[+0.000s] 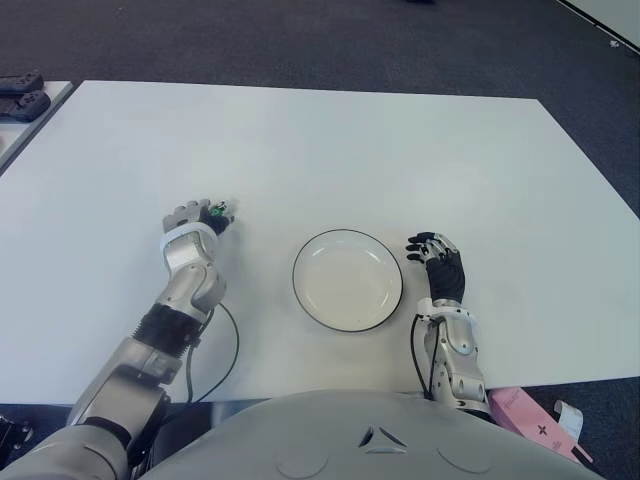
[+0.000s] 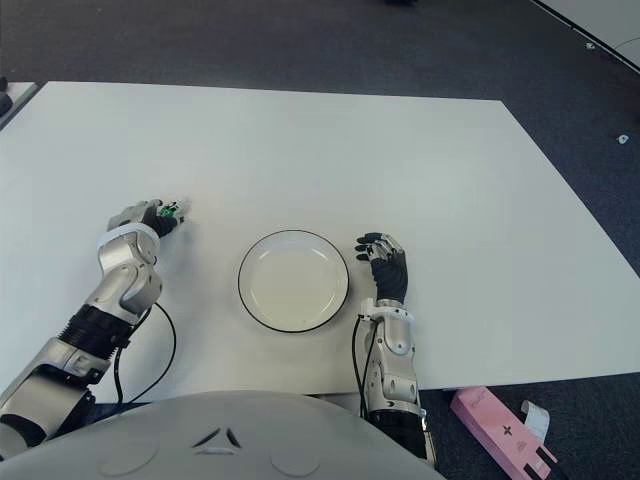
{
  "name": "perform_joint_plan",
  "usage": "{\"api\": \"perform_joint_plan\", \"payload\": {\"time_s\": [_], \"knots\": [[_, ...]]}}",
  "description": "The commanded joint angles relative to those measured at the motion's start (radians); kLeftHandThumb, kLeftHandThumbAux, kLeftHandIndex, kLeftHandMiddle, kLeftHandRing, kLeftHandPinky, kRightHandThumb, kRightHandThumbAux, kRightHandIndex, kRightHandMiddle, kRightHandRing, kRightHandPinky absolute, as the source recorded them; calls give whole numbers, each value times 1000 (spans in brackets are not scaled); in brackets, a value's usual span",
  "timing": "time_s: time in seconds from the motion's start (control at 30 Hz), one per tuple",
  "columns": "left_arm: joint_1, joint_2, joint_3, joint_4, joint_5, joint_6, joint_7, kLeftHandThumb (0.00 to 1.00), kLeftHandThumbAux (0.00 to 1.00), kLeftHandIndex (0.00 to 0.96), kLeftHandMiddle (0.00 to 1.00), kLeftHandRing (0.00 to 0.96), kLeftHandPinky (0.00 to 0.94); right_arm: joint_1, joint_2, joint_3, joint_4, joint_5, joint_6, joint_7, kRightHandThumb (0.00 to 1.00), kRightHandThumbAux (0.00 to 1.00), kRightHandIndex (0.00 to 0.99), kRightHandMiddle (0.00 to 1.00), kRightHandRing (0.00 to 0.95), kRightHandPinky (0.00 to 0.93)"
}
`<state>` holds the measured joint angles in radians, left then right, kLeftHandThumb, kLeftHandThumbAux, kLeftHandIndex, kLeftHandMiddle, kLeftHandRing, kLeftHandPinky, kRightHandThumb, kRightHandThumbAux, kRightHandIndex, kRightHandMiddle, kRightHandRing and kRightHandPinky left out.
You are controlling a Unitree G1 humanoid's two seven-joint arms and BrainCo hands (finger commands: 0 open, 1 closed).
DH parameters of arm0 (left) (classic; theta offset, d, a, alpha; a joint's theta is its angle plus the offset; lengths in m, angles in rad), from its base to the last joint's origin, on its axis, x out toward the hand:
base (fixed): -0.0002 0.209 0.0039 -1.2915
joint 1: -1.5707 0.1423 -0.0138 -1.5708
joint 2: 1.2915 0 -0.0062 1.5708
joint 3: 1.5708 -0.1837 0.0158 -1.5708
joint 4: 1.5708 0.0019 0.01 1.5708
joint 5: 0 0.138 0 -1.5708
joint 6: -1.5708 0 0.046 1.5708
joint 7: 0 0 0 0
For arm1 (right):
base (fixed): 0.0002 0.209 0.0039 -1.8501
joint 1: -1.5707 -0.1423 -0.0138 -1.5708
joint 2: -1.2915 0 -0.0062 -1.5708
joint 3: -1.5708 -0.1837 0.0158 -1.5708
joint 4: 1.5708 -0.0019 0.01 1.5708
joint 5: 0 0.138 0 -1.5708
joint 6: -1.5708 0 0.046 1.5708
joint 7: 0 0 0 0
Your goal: Put the toothpaste on the table into the plate.
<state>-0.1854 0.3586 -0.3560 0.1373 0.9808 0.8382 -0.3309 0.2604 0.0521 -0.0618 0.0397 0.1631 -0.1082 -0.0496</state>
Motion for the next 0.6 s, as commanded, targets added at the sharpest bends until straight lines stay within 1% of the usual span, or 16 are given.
{"api": "perform_joint_plan", "payload": {"time_s": [0.03, 0.13, 0.33, 0.6], "knots": [[41, -40, -24, -6, -20, 35, 1, 430, 217, 91, 33, 0, 27, 23, 12, -5, 30, 8, 44, 9, 706, 722, 428, 489, 485, 498], [61, -55, -31, -18, -23, 59, 10, 418, 214, 68, 14, 0, 9, 25, 14, -11, 20, 11, 59, 5, 707, 722, 427, 489, 487, 502], [87, -69, -44, -32, -25, 86, 28, 408, 216, 42, 1, 0, 12, 30, 12, -18, 3, 18, 78, 6, 708, 723, 427, 489, 491, 505], [128, -95, -58, -45, -24, 101, 73, 426, 226, 53, 16, 0, 35, 38, 3, -27, -9, 23, 85, 21, 709, 723, 427, 491, 497, 504]]}}
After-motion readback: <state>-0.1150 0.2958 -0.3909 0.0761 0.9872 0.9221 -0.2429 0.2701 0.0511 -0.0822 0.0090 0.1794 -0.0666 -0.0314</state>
